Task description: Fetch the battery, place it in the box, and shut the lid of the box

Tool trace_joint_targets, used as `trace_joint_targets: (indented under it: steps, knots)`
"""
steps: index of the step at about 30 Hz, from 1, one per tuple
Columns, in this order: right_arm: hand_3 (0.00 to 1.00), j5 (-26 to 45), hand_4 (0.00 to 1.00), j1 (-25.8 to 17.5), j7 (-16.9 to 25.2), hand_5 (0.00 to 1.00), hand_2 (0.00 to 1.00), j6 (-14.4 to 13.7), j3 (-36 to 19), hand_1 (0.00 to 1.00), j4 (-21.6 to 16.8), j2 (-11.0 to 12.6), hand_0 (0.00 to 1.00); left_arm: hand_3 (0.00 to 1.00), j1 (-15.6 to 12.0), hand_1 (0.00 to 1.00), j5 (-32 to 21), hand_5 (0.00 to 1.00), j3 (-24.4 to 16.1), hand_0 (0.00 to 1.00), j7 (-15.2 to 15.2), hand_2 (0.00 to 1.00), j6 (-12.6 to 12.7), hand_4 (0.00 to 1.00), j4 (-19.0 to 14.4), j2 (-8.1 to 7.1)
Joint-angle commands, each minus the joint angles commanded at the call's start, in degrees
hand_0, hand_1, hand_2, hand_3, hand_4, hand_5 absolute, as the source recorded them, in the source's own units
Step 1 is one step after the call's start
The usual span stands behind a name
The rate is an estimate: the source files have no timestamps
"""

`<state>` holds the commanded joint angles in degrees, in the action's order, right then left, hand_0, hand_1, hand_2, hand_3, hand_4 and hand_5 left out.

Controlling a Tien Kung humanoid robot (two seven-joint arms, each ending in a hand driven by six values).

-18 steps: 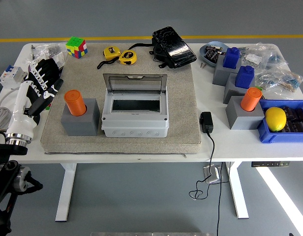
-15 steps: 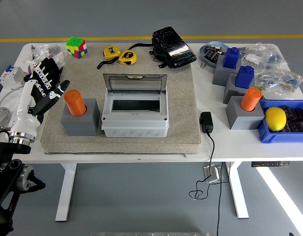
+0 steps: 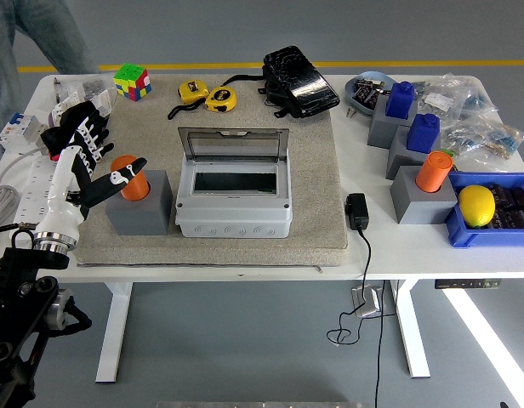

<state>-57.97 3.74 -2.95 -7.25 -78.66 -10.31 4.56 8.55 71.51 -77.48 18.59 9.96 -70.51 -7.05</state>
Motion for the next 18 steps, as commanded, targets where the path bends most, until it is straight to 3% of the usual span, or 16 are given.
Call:
trace_joint_targets:
  steps: [10,11,16,17,18]
  knots:
    - [0.795,-0.3,0.998,0.1,-0.1,0.998,0.762,0.0,-0.4,0.778,0.0,0.1,0.824,0.977,0.9,0.939,-0.1,0.239,0.7,0.804,0.7,0.962,0.5,0.998,1.7,0.87]
    - [0.794,-0.3,0.998,0.1,-0.1,0.998,0.762,0.0,-0.4,0.777,0.0,0.1,0.824,0.911,0.9,0.889,0.0,0.222,0.8,0.775,0.7,0.893,0.6,0.998,1.7,0.87]
    - [0.794,-0.2,0.998,0.1,0.0,0.998,0.762,0.0,-0.3,0.777,0.0,0.1,0.824,0.911,1.1,0.889,-0.1,0.222,1.5,0.775,0.9,0.893,1.2,0.998,1.7,1.02]
    - [0.793,-0.3,0.998,0.2,-0.1,0.998,0.761,0.0,-0.4,0.776,0.0,0.1,0.824,0.826,1.1,0.863,0.0,0.225,1.7,0.76,0.9,0.812,1.3,0.998,1.7,1.04]
    - [0.793,-0.2,0.998,0.2,-0.1,0.998,0.761,0.0,-0.4,0.776,0.0,0.1,0.824,0.826,1.1,0.863,0.0,0.225,1.8,0.76,0.9,0.812,1.4,0.998,1.8,1.05]
